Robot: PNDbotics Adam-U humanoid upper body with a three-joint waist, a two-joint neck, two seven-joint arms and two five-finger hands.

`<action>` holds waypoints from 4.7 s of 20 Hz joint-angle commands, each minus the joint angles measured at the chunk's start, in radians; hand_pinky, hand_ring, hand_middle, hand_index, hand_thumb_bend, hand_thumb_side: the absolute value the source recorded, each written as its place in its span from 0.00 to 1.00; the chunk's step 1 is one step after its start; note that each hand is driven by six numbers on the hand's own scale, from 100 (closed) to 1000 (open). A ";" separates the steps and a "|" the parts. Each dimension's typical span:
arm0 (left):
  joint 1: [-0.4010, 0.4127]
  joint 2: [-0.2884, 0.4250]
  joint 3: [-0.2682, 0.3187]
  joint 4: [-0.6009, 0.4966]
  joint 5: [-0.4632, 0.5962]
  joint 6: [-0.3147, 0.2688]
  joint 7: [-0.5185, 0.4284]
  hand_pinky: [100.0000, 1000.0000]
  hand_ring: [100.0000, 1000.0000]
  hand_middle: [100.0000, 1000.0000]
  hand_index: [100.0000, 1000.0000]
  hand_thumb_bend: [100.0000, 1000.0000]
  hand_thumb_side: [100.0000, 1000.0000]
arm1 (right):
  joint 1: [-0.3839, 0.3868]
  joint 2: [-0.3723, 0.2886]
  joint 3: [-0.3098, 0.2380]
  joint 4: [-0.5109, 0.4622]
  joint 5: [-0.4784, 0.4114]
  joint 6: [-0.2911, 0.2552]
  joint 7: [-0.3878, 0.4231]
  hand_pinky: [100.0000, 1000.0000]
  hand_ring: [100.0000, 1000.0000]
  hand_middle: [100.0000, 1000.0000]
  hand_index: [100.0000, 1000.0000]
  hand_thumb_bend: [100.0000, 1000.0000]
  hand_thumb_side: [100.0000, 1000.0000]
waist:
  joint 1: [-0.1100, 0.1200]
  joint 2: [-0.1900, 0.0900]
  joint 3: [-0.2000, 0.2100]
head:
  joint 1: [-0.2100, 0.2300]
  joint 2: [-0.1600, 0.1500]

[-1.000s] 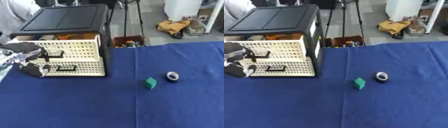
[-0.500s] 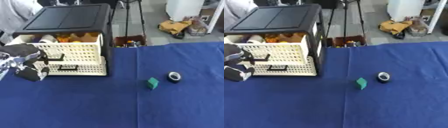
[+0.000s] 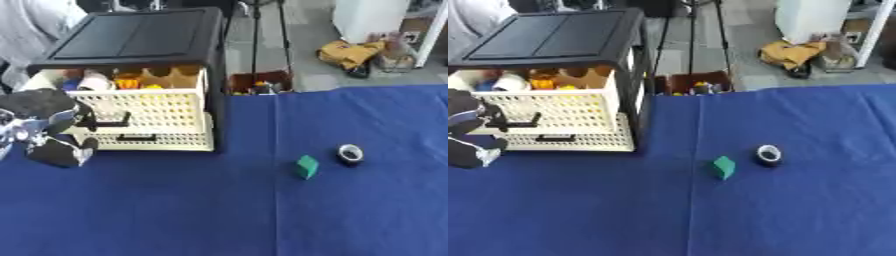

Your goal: Pick up objects from table and place into drawer.

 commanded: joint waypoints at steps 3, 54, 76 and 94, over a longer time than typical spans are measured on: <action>0.006 0.047 0.022 -0.038 0.002 0.011 -0.011 0.00 0.00 0.04 0.69 0.01 0.30 | -0.013 -0.008 -0.009 -0.016 -0.008 0.000 -0.005 0.73 0.72 0.66 0.83 0.00 0.91 | -0.002 -0.017 0.002 | -0.002 -0.016; -0.042 -0.017 0.159 -0.218 0.168 0.158 0.502 0.00 0.00 0.00 1.00 0.15 0.24 | -0.025 -0.034 -0.020 -0.016 -0.002 0.004 -0.033 0.73 0.72 0.66 0.83 0.00 0.90 | -0.010 -0.015 0.014 | -0.015 -0.006; -0.027 -0.305 0.161 -0.218 0.590 -0.118 1.224 0.74 0.83 0.69 0.97 0.59 0.87 | -0.159 -0.269 0.032 -0.016 0.125 0.177 -0.031 0.74 0.75 0.69 0.83 0.00 0.83 | -0.023 -0.028 0.008 | -0.042 0.012; 0.052 -0.492 0.149 -0.218 0.560 -0.253 1.152 0.79 0.86 0.70 0.92 0.69 0.86 | -0.390 -0.507 0.192 0.257 0.286 0.169 0.283 0.77 0.82 0.78 0.86 0.00 0.78 | -0.027 -0.038 0.018 | -0.058 0.029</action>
